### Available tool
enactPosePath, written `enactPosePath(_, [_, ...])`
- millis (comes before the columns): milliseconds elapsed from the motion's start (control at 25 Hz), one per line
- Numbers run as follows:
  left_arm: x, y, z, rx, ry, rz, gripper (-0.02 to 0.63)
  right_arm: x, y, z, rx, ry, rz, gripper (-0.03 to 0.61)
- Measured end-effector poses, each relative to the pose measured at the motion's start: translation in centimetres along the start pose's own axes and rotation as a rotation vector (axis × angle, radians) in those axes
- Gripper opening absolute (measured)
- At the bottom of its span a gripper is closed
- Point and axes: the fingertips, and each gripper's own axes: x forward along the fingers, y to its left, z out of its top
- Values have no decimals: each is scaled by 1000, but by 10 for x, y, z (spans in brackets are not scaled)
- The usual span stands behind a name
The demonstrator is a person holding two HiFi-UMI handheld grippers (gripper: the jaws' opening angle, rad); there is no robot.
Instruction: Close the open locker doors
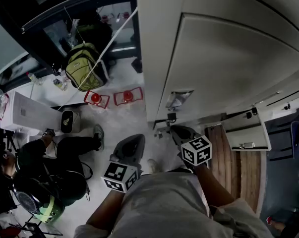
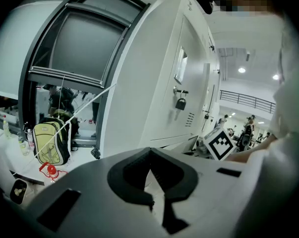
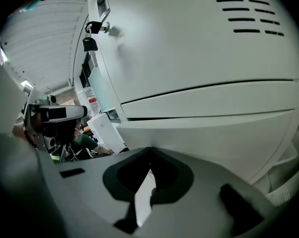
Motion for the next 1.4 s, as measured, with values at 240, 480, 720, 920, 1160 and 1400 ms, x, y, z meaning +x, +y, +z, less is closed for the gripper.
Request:
enactPosePath(240, [1, 5, -3, -3, 15, -11, 14, 9, -3, 5, 14, -5, -10, 28])
enactPosePath(480, [-1, 11, -3, 0, 23, -10, 14, 15, -4, 10, 13, -9, -20, 28])
enactPosePath(720, [-5, 14, -3, 0, 23, -2, 14, 17, -7, 14, 22, -12, -19, 28])
enactPosePath(920, [-6, 17, -5, -1, 25, 9, 14, 21, -8, 12, 21, -8, -10, 28])
enactPosePath(1160, [-4, 16, -5, 2, 32, 0, 14, 19, -2, 10, 22, -8, -5, 28])
enactPosePath(1400, [10, -9, -4, 20, 41, -61, 14, -12, 7, 8, 34, -47, -9, 28])
